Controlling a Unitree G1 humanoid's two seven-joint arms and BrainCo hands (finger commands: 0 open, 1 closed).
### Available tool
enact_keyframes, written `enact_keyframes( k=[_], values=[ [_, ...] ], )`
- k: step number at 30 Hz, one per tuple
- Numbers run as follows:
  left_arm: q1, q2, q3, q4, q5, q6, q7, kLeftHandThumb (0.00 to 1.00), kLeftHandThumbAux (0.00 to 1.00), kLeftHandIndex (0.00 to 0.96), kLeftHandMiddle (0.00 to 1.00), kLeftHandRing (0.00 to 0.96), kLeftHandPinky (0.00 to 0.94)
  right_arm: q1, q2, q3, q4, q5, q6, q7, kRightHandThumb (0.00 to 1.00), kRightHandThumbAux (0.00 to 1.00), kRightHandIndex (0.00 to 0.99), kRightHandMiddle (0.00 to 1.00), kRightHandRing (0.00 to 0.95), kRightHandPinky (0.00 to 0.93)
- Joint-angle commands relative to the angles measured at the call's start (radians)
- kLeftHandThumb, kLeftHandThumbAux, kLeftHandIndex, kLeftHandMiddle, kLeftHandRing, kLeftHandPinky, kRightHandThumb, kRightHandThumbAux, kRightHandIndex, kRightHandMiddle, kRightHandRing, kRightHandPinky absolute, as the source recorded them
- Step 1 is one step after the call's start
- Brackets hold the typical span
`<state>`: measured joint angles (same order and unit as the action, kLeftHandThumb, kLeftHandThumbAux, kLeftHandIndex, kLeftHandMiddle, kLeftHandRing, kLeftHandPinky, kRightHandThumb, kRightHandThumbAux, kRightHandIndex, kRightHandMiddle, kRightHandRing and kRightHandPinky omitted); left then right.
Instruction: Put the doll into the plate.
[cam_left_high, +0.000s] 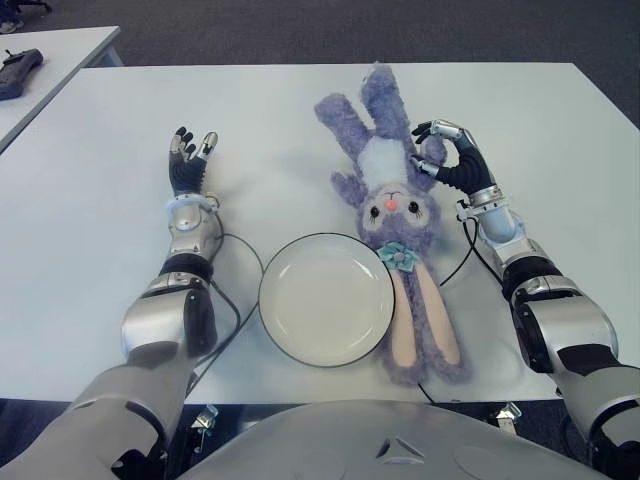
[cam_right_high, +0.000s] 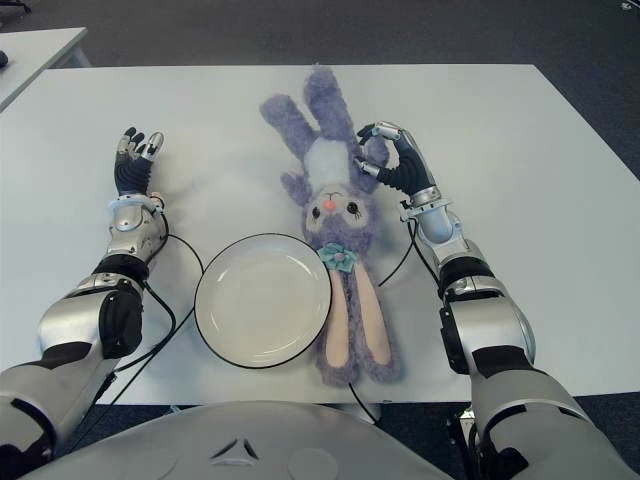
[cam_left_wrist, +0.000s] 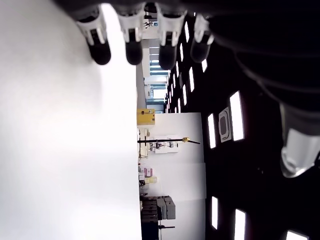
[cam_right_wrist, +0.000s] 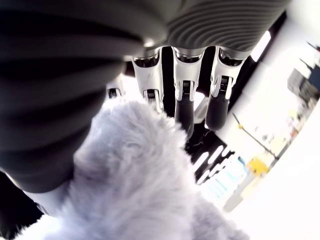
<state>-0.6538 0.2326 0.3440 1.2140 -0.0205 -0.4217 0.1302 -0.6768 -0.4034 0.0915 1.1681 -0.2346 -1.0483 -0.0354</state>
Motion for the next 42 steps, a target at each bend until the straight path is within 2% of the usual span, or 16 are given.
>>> enact_keyframes(
  k=[1,4,17,42],
  values=[
    [0.199,-0.097,0.002,0.146,-0.001,0.143,0.012,0.000,0.528,0.035,0.099,0.075,0.031,0.020,0.024,-0.028,-0.017,0.062,0.050,0.082,0.693,0.720,0.429,0.666,0.720,0.740],
    [0.199,-0.097,0.001,0.146,-0.001,0.147,0.014,0.000,0.532,0.037,0.102,0.078,0.029,0.023,0.017,-0.027,-0.032,0.044,0.067,0.063,0.693,0.720,0.432,0.695,0.737,0.735],
    [0.201,-0.098,0.005,0.146,-0.005,0.138,0.008,0.000,0.522,0.043,0.103,0.079,0.023,0.040,-0.015,-0.024,-0.068,-0.006,0.114,0.003,0.694,0.718,0.432,0.709,0.738,0.719],
    [0.199,-0.098,0.002,0.146,0.000,0.146,0.009,0.000,0.528,0.041,0.098,0.074,0.019,0.047,-0.029,-0.029,-0.084,-0.019,0.135,-0.046,0.691,0.721,0.433,0.742,0.769,0.754]
  ],
)
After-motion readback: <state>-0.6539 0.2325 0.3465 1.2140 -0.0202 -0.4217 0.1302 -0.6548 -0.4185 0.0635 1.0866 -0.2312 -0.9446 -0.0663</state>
